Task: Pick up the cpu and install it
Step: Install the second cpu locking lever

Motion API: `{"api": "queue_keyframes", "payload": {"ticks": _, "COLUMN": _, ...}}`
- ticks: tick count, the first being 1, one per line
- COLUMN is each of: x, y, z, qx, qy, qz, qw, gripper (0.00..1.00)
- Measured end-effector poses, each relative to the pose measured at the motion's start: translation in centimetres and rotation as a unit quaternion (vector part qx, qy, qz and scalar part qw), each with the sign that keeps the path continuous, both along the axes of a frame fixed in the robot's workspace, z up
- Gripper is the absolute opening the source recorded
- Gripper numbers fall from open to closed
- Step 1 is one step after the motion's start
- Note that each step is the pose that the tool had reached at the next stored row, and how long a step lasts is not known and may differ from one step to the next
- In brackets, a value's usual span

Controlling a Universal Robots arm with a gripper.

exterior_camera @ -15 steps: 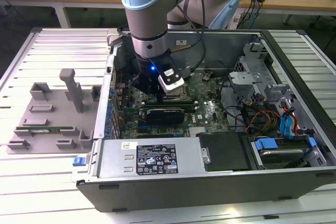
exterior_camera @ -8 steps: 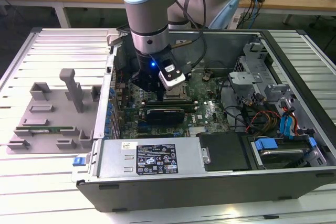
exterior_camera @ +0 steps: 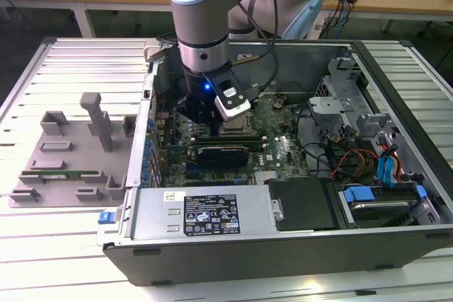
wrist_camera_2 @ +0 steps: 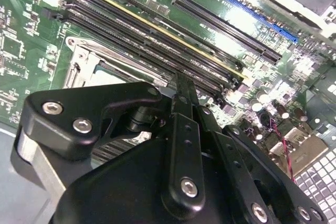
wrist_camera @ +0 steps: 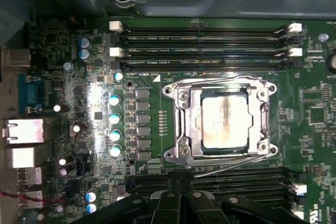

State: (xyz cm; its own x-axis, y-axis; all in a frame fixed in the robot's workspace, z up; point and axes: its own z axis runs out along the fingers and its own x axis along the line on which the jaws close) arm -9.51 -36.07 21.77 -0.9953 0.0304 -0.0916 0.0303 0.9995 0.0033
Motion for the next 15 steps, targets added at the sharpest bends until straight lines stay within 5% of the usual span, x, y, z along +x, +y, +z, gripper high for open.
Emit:
{"api": "queue_keyframes", "payload": {"ticks": 3, "x": 0.01, "y": -0.13, "z": -0.09, "qx": 0.0051, "qy": 0.0005, "qz": 0.004, "qw": 1.0, "gripper": 0.11}}
{"api": "queue_keyframes", "payload": {"ticks": 8, "x": 0.01, "y": -0.62, "z": -0.26, "qx": 0.0285, "qy": 0.0004, "qz": 0.004, "qw": 0.9996, "gripper": 0.11}}
{"api": "queue_keyframes", "payload": {"ticks": 13, "x": 0.02, "y": -1.02, "z": -0.31, "qx": 0.0357, "qy": 0.0003, "qz": 0.004, "qw": 0.9994, "gripper": 0.11}}
{"api": "queue_keyframes", "payload": {"ticks": 15, "x": 0.02, "y": -1.27, "z": -0.32, "qx": 0.0446, "qy": 0.0003, "qz": 0.004, "qw": 0.999, "gripper": 0.11}}
